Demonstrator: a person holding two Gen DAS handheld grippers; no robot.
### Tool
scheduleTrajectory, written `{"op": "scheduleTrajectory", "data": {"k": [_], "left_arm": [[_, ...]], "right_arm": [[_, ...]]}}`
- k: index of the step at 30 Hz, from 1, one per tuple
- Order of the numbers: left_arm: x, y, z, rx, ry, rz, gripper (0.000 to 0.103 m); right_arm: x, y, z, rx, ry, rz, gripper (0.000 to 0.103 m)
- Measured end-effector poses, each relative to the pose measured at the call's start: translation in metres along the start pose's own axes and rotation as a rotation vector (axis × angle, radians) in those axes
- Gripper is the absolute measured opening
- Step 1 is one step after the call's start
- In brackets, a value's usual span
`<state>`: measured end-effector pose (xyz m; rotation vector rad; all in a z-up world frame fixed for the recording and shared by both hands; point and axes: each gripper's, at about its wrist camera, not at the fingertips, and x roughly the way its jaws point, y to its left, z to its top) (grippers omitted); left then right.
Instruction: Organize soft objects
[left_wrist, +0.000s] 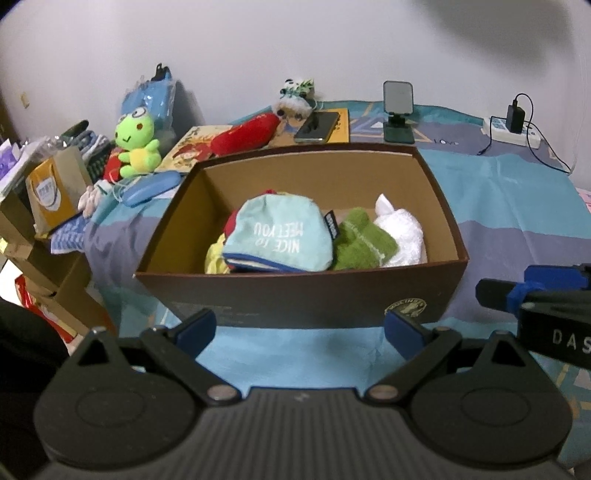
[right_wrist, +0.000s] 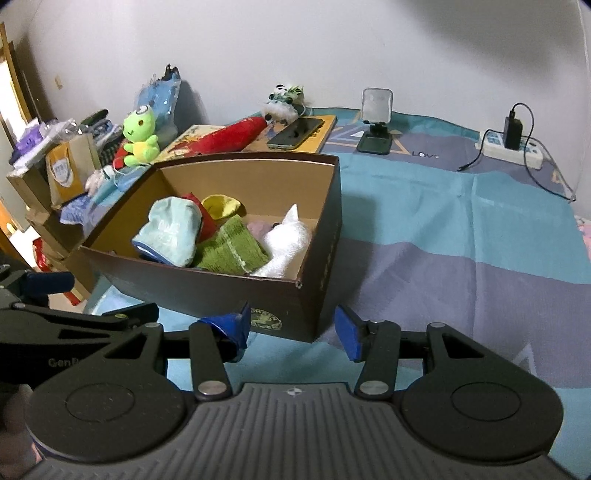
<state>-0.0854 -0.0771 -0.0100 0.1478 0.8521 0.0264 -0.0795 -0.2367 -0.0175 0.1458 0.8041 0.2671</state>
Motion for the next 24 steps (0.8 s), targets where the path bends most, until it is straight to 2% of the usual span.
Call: {"op": "scheduleTrajectory", "data": {"k": [3,11,19,24], "left_arm": [[0.003,-0.002,-0.002,0.004,0.022,0.013,0.097],[0.01,-0.013,-0.006,0.003,0.062,-0.021,0.097],[0.015,-0.037,-0.009,0.066,0.079,-0.057,0.097],[0.014,-0.034,-0.01,0.078,0.069,-0.056,0.097]], "right_arm": [[-0.003,0.0,-0.001,0.003,-0.002,-0.038,0.035],[-0.014,-0.01,-0.012,0.041,0.008,-0.118,0.035],[-0.016,-0.024,-0.024,0.096,0.038,-0.179,0.036],[-0.014,-0.021,-0.02,0.108,0.043,-0.203,0.036]]}}
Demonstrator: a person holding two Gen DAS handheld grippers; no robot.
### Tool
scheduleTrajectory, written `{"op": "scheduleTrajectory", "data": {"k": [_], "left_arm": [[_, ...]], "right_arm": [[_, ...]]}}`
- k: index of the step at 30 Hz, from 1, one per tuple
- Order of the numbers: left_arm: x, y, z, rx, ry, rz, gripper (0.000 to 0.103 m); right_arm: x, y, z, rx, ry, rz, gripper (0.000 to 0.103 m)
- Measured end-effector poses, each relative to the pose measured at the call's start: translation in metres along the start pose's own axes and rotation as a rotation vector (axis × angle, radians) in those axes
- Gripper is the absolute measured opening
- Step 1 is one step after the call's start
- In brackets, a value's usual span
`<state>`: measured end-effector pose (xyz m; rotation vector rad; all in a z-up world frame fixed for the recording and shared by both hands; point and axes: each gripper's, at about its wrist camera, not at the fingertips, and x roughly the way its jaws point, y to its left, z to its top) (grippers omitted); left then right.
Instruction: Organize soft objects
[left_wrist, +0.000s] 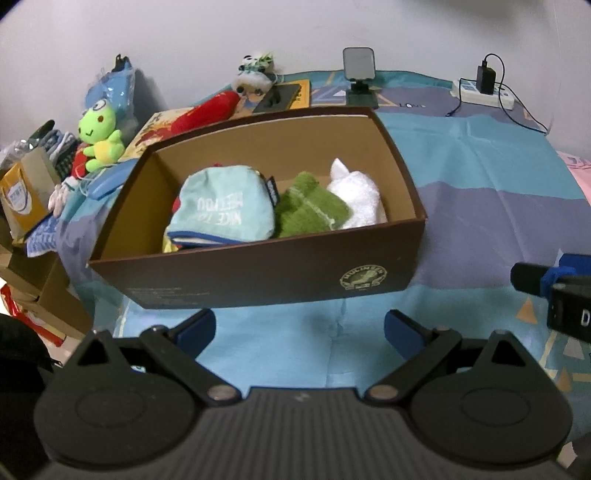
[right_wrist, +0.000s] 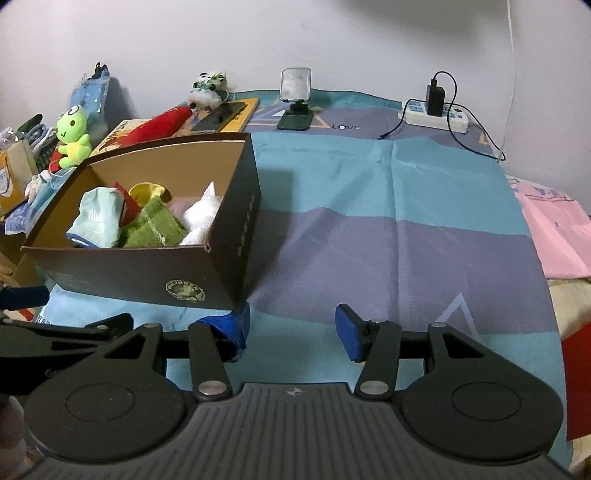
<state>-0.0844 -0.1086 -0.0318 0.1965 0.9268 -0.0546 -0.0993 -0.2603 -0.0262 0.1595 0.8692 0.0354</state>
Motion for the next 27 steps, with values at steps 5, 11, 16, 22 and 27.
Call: {"op": "scheduleTrajectory", "data": {"k": [5,11,16,22,27], "left_arm": [[-0.004,0.016,0.001,-0.031,-0.023,0.013,0.097],[-0.01,0.031,-0.001,-0.05,-0.053,0.008,0.097],[-0.015,0.043,0.0,-0.054,-0.08,0.013,0.097],[-0.015,0.052,0.001,-0.054,-0.089,0.005,0.097],[-0.012,0.051,0.001,-0.035,-0.08,-0.008,0.097]], "right_arm": [[0.0,0.019,0.007,-0.043,-0.012,0.01,0.036],[0.0,0.044,0.016,-0.099,-0.019,0.036,0.036],[-0.003,0.058,0.023,-0.115,-0.04,0.033,0.036],[-0.002,0.067,0.023,-0.113,-0.041,0.025,0.037],[-0.001,0.068,0.022,-0.101,-0.033,0.014,0.037]]}}
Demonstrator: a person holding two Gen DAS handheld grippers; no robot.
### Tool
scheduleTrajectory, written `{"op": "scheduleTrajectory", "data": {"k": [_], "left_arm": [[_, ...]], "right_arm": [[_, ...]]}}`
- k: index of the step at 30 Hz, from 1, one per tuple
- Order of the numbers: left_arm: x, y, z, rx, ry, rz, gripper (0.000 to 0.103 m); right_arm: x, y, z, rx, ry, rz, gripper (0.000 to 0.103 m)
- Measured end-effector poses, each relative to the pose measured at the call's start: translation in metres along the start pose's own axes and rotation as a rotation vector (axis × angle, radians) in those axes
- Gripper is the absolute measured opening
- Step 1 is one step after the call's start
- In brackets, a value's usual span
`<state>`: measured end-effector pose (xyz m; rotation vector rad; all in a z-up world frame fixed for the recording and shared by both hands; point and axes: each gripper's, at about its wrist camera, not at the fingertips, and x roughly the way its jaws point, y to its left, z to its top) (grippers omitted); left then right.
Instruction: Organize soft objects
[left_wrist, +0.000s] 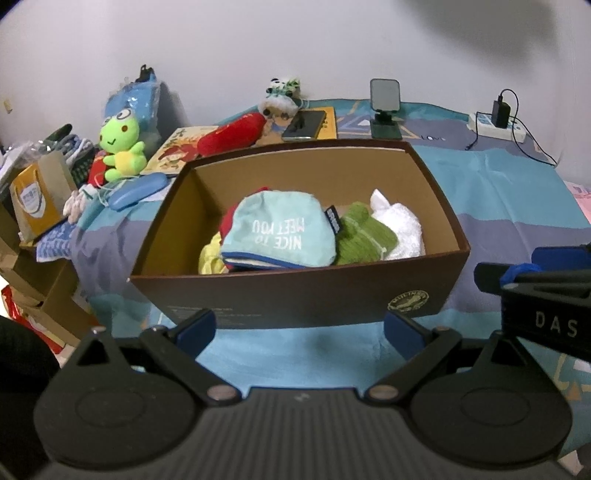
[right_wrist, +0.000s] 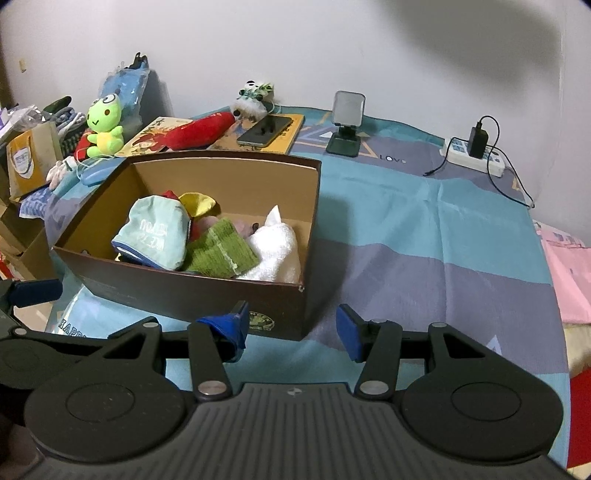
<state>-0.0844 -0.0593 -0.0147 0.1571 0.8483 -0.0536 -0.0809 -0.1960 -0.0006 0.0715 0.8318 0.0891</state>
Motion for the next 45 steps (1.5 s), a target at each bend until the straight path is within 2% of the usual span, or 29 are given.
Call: {"op": "scheduleTrajectory", "data": {"k": [15,22,34,45], "left_arm": [[0.006,-0.006,0.003,0.007,0.017,0.002,0.097],[0.011,-0.024,0.005,0.04,0.036,-0.013,0.097],[0.009,-0.04,0.01,0.047,0.025,-0.005,0.097],[0.017,-0.078,0.007,0.105,0.064,-0.03,0.097]], "right_arm": [[-0.001,-0.016,-0.006,0.053,0.001,-0.036,0.037],[0.003,-0.04,-0.012,0.115,0.024,-0.058,0.037],[0.0,-0.055,-0.015,0.112,0.012,-0.044,0.037],[0.0,-0.086,-0.029,0.165,0.04,-0.07,0.037]]}}
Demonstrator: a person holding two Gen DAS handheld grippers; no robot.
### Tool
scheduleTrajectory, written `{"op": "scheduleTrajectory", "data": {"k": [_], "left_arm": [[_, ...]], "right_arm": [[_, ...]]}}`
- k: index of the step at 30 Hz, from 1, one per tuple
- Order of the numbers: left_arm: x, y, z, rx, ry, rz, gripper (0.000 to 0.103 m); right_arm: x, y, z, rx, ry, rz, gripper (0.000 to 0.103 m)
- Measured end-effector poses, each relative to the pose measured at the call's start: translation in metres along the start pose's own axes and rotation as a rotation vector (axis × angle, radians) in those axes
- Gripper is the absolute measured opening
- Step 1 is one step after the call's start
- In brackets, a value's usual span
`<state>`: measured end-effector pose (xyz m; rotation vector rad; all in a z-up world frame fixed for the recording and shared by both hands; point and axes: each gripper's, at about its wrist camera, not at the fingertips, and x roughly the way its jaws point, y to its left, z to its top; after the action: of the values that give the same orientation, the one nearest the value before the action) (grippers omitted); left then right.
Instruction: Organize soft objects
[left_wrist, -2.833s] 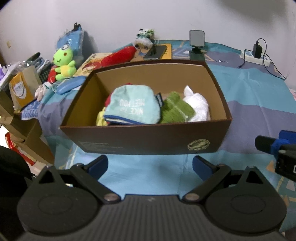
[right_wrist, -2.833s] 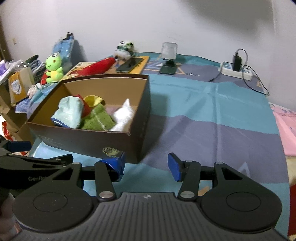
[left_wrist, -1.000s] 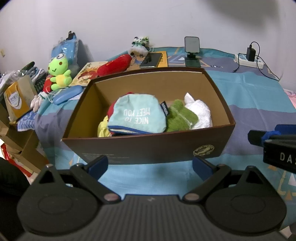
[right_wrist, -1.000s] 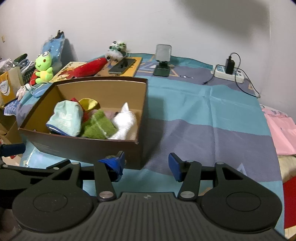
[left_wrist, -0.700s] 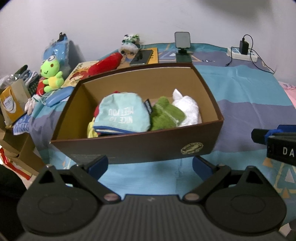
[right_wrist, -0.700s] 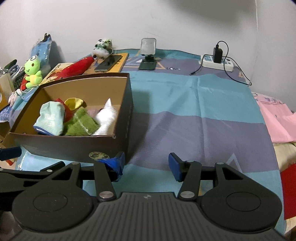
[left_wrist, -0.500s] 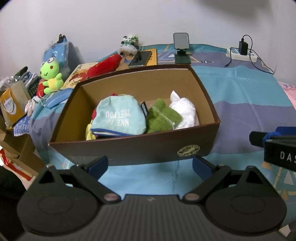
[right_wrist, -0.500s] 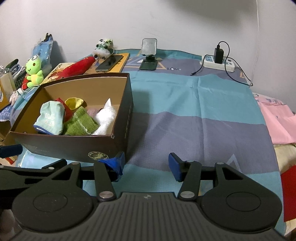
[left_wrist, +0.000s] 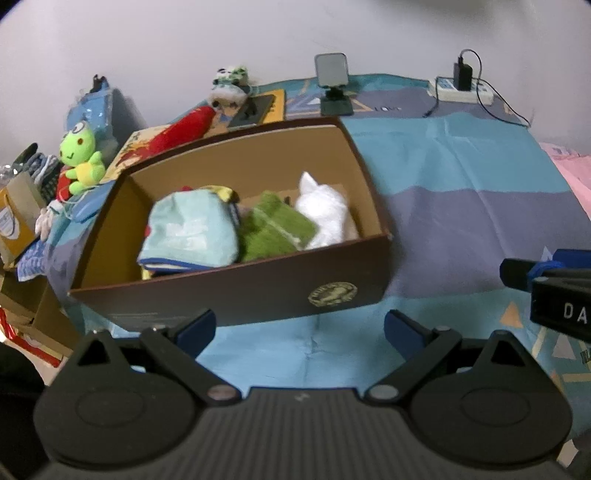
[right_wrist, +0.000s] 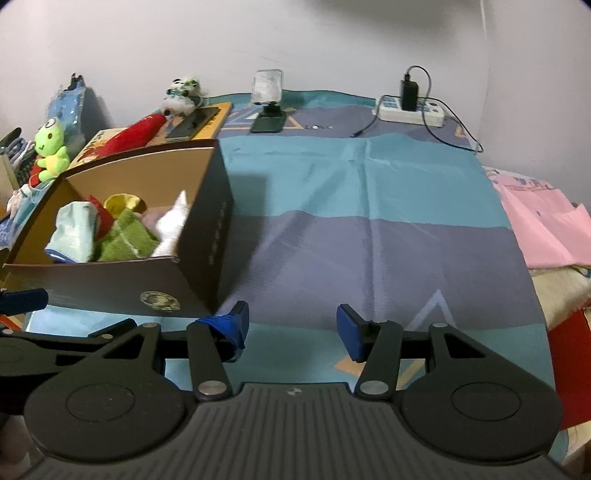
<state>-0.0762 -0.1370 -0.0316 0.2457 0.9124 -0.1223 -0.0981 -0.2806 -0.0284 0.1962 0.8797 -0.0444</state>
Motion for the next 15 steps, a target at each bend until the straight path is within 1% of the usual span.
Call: {"op": "scheduleTrajectory", "data": {"k": [6,15], "left_arm": [[0.003,-0.014,0.001,0.022,0.013,-0.02,0.097],[0.005,-0.018,0.007,0.02,0.011,-0.013,0.097]], "right_arm": [[0.001,-0.011,-0.002,0.013,0.004,-0.014,0.037],[0.002,-0.015,0.001,0.012,0.002,-0.01,0.037]]}}
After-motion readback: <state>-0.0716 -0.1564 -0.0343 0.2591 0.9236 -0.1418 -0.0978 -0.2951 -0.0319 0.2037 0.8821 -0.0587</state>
